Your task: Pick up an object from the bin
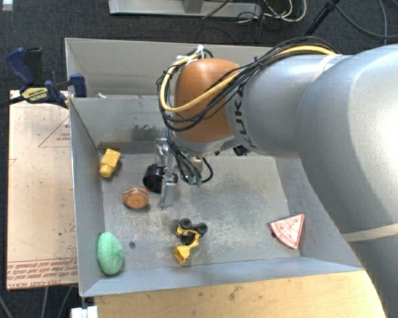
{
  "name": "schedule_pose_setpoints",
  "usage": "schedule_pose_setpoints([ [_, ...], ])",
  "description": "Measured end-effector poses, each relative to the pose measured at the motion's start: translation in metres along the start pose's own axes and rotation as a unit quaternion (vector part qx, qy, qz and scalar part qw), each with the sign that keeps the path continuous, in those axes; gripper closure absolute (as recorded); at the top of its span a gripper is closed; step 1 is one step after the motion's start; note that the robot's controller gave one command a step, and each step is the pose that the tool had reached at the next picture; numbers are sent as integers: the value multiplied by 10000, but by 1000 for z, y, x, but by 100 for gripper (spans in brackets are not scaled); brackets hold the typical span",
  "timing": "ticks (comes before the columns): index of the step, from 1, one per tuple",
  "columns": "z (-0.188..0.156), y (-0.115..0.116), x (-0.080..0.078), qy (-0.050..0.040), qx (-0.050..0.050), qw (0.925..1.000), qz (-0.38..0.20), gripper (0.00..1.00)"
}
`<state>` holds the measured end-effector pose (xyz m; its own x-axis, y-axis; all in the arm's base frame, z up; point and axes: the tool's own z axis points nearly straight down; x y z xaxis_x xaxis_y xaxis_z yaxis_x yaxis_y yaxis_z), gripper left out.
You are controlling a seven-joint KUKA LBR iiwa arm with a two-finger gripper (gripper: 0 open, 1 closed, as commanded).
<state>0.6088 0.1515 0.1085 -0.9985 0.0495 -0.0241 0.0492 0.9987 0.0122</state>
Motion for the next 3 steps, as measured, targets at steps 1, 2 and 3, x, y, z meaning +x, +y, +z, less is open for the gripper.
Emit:
schedule_pose_setpoints([
  [1, 30, 20, -33, 117, 21, 9836, -1798, 100],
  [2, 30, 20, -33, 116, 20, 9836, -1797, 100],
  [3, -18, 19, -26, 142, 31, 9815, -1910, 100],
])
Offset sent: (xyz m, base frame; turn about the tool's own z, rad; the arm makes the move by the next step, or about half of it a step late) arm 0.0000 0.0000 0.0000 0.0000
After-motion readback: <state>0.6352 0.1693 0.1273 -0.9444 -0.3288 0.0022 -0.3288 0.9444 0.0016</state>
